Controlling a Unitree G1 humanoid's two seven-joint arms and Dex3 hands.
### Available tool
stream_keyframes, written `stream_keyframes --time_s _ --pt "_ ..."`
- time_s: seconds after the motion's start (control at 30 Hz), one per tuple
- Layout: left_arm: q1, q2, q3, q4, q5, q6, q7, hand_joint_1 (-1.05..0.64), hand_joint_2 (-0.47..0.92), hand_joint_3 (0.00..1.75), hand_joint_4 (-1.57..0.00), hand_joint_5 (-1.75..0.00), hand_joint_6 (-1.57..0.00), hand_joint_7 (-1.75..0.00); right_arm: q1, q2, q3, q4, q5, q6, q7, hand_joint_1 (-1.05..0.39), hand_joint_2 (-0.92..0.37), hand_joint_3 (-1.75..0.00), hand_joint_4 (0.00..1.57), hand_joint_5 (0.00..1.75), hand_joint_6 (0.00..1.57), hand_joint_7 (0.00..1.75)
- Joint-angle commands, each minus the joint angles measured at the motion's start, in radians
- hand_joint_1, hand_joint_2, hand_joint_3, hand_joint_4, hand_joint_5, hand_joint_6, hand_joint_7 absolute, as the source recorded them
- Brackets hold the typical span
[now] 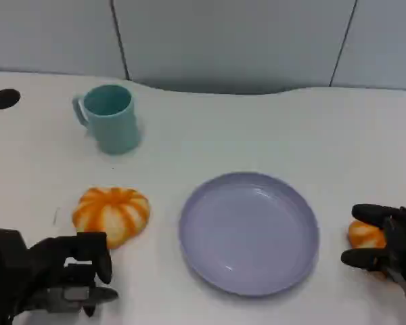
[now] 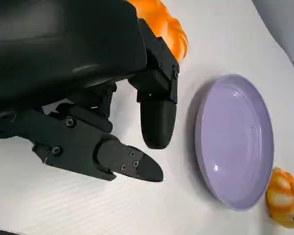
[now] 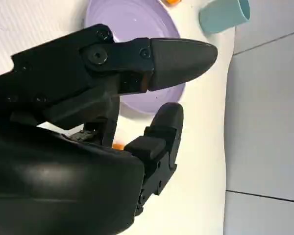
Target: Grasp the bread from the table and place it into the plate.
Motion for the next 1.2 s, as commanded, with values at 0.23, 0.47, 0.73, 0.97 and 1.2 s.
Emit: stream_keyframes --time_s 0.23,0.47,0.73,0.97,1.2 --pt "0.003 -0.008 0.025 0.013 -0.036 -0.001 -0.013 -0.36 0.86 0.03 -0.7 -1.75 -0.54 -1.75 -0.001 -0.007 -0.009 -0.002 0.005 -0.006 0.001 -0.31 -0.92 -0.4 0.51 1.05 0.49 0.76" --pt "0.009 -0.026 0.048 -0.016 -0.077 -0.064 -0.029 -0.31 0.88 0.05 -0.71 -1.75 -0.54 -1.75 -0.001 -0.006 -0.01 -0.005 0.008 0.004 -0.002 -0.31 -0.92 -0.41 0.51 1.04 0.49 0.76" --pt "0.014 -0.014 0.071 -0.17 -0.027 -0.154 0.041 -0.29 0.88 0.08 -0.76 -1.75 -0.54 -1.75 -0.006 -0.001 -0.005 -0.006 0.005 0.007 -0.01 -0.31 -0.92 -0.41 0.51 1.05 0.49 0.77" --pt "-0.022 0.075 0.014 -0.209 0.417 -0.43 0.3 -0.38 0.88 0.1 -0.62 -1.75 -0.42 -1.75 -0.006 0.0 0.0 -0.001 0.005 -0.002 -0.007 -0.32 -0.92 -0.41 0.51 1.04 0.49 0.77" --pt "-0.063 0.157 -0.078 -0.33 0.886 -0.444 0.536 -0.49 0.89 0.04 -0.25 -1.5 -0.34 -1.13 -0.009 0.005 0.0 0.002 0.009 0.0 -0.008 -0.31 -0.92 -0.41 0.51 1.04 0.49 0.76"
